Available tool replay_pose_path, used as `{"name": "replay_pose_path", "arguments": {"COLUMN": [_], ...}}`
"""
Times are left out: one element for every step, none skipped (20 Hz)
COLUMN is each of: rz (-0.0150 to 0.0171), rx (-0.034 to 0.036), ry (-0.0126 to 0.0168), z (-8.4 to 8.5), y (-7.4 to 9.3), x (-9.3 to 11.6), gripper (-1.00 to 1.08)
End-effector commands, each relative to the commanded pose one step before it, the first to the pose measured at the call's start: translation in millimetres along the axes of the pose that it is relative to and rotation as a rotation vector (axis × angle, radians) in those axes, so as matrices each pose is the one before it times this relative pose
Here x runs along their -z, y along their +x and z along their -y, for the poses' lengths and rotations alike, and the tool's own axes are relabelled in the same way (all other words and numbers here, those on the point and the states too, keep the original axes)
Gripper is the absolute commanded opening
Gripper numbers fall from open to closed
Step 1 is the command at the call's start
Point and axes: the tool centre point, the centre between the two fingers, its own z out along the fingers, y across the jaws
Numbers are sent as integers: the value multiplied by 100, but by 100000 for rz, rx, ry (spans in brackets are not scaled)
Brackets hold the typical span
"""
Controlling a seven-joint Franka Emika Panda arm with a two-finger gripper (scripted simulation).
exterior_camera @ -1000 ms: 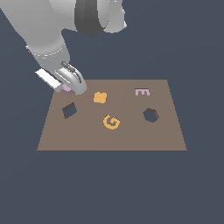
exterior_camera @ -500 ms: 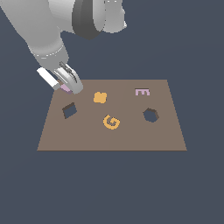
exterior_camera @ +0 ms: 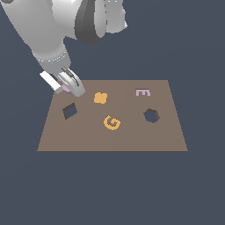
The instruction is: Insert a designated object into the corresponding slot on a board.
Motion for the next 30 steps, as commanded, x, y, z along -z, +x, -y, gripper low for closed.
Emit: {"name": "replay_pose_path", "arguments": {"rz": [-29,0,0,0,0,0,0,0,0,0,0,0,-16,0,3,0,-1,-1,-1,-1,-2,-2,-2,-2,-3,-3,-3,-3,-3,-4], "rx": [23,0,0,0,0,0,0,0,0,0,0,0,120,0,-69,-218,-338,-483,-618,-753,-892,-1031,-1166,-1303,-1439,-1576,-1712,-1849,-1986,-2122], "ry": [27,0,0,0,0,0,0,0,0,0,0,0,95,0,-3,0,1,1,1,1,2,2,2,2,3,3,3,4,4,4], "z": [10,0,0,0,0,0,0,0,0,0,0,0,77,0,4,6,23,27,36,45,52,60,69,77,86,93,102,110,118,126], "y": [0,-1,0,0,0,0,0,0,0,0,0,0,-34,-3,-1,-2,-9,-10,-14,-17,-19,-22,-25,-28,-31,-34,-37,-40,-42,-46], "x": [-436,-33,0,0,0,0,0,0,0,0,0,0,68,6,-2,1,2,3,3,4,5,6,6,7,8,9,10,10,11,12], "gripper": [100,100,-100,-100,-100,-100,-100,-100,-100,-100,-100,-100,-100,-100,-100,-100,-100,-100,-100,-100,-100,-100,-100,-100,-100,-100,-100,-100,-100,-100]}}
